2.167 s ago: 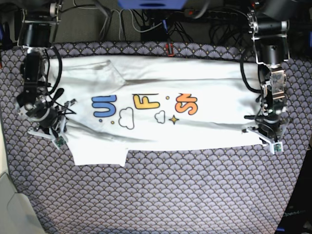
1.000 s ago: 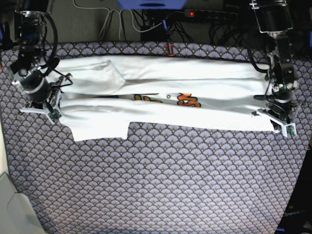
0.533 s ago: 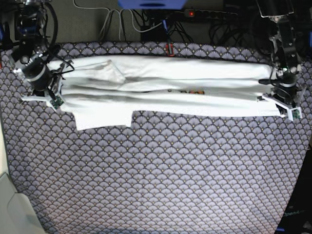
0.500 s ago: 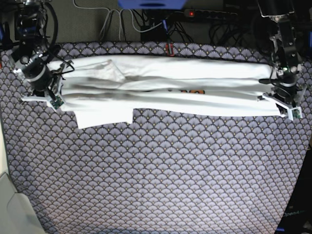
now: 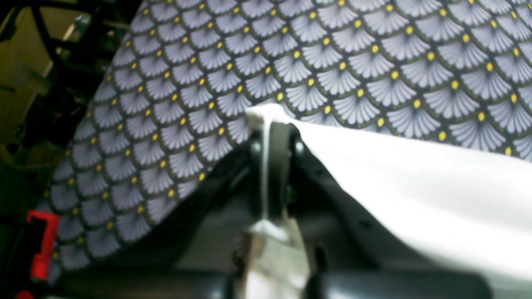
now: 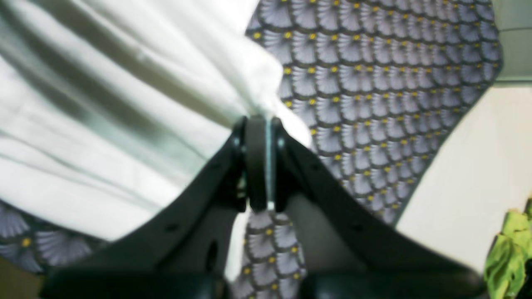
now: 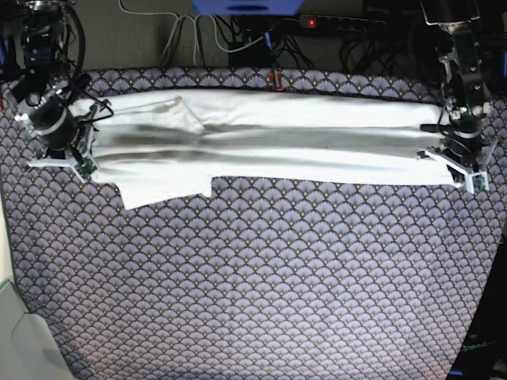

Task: Fold the T-shirt properly
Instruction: 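Lay the hem down on the fold and release both grippers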

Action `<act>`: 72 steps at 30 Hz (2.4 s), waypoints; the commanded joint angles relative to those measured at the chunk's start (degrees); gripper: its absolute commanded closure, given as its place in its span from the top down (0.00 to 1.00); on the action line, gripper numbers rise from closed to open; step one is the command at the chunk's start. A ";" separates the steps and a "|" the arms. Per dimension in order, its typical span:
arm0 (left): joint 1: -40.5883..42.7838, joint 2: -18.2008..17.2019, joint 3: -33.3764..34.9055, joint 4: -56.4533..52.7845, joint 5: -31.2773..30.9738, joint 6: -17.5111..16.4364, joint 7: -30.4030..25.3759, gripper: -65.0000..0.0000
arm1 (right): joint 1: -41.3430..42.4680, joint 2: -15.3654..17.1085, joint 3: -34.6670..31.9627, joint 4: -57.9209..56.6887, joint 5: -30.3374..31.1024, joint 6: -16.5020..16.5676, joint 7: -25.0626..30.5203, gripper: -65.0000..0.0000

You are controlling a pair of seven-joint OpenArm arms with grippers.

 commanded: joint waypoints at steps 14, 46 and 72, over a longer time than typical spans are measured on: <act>-3.86 -2.08 2.87 -4.90 0.81 1.23 -1.52 0.01 | -1.88 0.46 0.13 0.71 -0.08 -0.47 0.46 0.00; -2.46 -2.88 3.31 -6.40 0.55 1.15 -1.52 0.40 | -4.60 0.55 0.39 -3.07 -0.16 -0.47 0.46 0.16; -0.52 -4.02 5.68 -3.15 0.28 1.15 -1.52 0.44 | -0.03 -1.21 3.82 4.66 -0.34 -0.47 0.46 0.45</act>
